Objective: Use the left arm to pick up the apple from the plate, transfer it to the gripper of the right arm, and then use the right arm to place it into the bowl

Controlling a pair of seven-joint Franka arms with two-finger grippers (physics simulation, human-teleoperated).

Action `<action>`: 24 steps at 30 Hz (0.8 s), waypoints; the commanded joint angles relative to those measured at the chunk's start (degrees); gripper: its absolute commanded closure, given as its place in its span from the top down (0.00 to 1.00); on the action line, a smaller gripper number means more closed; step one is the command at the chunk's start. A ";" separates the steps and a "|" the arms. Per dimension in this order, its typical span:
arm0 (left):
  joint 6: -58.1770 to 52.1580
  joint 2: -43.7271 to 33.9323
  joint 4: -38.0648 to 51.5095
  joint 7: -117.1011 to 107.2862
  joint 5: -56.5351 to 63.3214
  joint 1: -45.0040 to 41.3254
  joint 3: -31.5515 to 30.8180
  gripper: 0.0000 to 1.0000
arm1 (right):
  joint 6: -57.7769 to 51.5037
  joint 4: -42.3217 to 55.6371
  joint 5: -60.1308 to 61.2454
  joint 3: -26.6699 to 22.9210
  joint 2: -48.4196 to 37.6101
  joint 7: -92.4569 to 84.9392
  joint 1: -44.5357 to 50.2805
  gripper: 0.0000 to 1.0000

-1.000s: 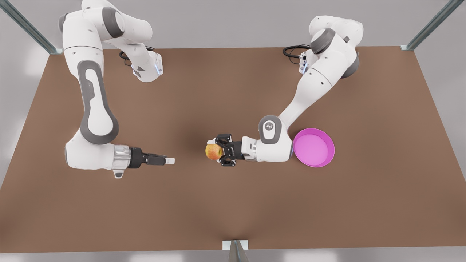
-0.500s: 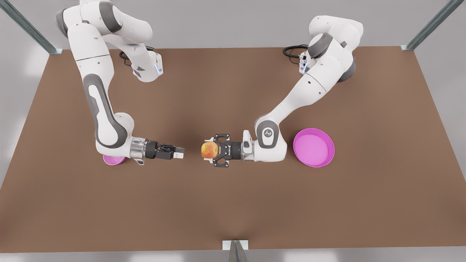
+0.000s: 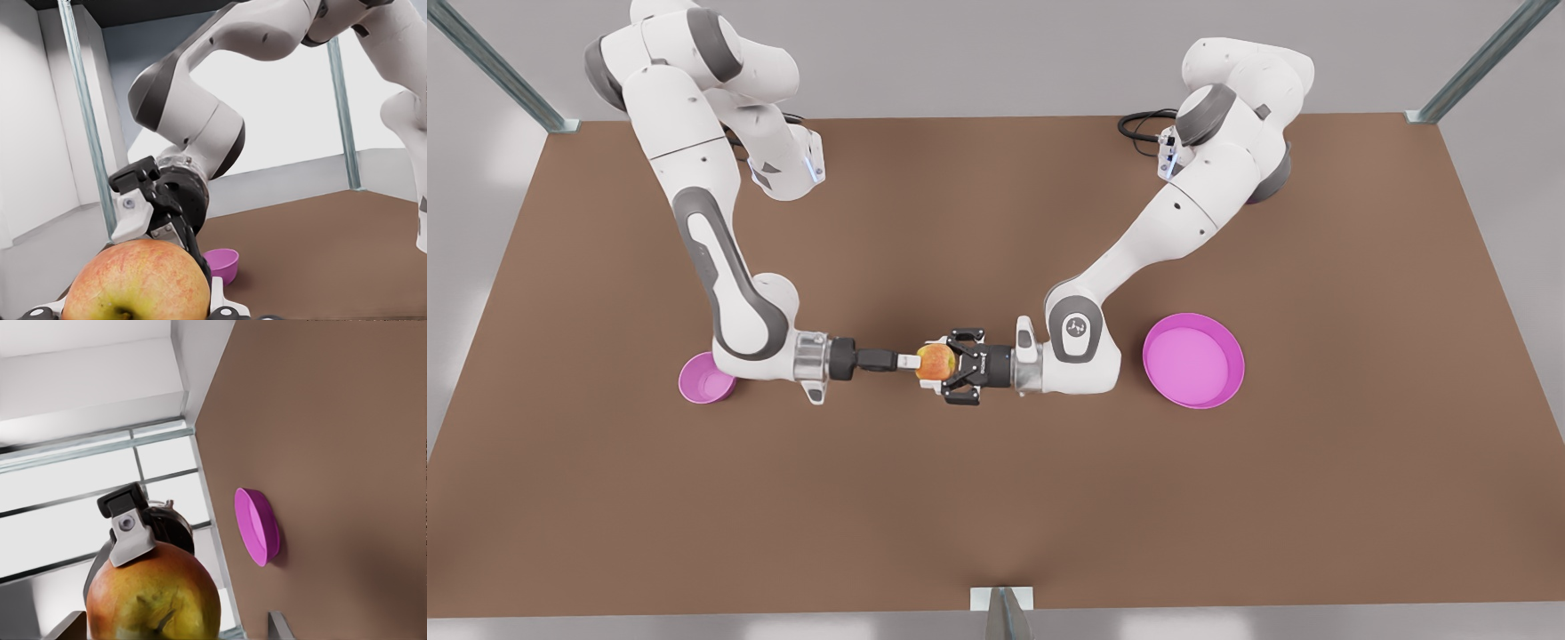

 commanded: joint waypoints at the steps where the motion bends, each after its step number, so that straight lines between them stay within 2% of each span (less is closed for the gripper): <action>1: -0.57 -0.09 0.03 16.42 0.49 -0.16 -0.03 0.68 | 0.87 -0.06 0.11 0.07 -0.05 -14.81 0.04 1.00; 4: -0.57 0.62 -0.06 16.42 0.49 -0.25 -0.03 0.68 | 0.95 -0.06 0.20 2.00 -1.19 -14.72 -0.66 1.00; 24: -0.66 0.79 -0.06 16.42 0.49 -0.25 -0.03 0.68 | 7.20 0.38 0.99 2.35 0.04 -16.48 3.47 1.00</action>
